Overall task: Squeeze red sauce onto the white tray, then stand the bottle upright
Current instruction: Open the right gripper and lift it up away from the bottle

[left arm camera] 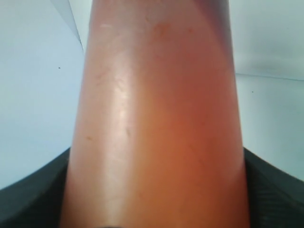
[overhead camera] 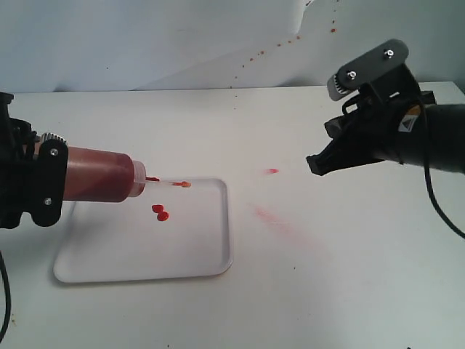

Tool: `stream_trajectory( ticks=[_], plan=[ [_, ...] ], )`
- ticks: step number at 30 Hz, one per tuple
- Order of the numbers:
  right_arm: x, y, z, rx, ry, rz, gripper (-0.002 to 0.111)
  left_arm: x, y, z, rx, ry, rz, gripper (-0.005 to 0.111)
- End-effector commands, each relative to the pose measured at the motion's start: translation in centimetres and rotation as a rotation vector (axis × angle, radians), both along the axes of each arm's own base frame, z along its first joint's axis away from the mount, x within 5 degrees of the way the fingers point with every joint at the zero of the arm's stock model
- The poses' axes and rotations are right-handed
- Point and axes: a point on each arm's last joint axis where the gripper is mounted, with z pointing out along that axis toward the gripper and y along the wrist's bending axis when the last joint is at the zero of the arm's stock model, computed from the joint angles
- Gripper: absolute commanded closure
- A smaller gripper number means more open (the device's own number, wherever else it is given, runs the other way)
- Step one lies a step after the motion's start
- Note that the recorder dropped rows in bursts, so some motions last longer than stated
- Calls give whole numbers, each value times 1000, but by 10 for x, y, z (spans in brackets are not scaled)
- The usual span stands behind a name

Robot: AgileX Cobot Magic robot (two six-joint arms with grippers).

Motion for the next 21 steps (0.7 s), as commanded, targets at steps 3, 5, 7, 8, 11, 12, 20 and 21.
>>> stream_trajectory(
  ticks=[3, 5, 7, 8, 11, 12, 20, 21],
  plan=[
    [-11, -14, -15, 140, -108, -148, 108, -1, -2, 3, -52, -10, 15, 107],
    [-15, -17, -20, 174, -107, -179, 108, -1, -3, 3, -55, -9, 17, 107],
    [-18, -19, -24, 191, -101, -194, 108, -1, -3, 3, -60, -6, 21, 107],
    [-20, -20, -26, 203, -101, -204, 108, -1, -3, 2, -72, -1, 28, 107],
    [-24, -22, -30, 227, -110, -225, 108, -2, -3, 1, -99, 11, 46, 107],
    [-25, -23, -32, 236, -104, -232, 108, -2, -3, 1, -103, 13, 48, 107],
    [-31, -25, -40, 247, -77, -244, 108, -5, -5, -1, -183, 49, 104, 107],
    [-32, -26, -41, 245, -73, -245, 108, -5, -5, -2, -198, 56, 114, 107]
  ],
)
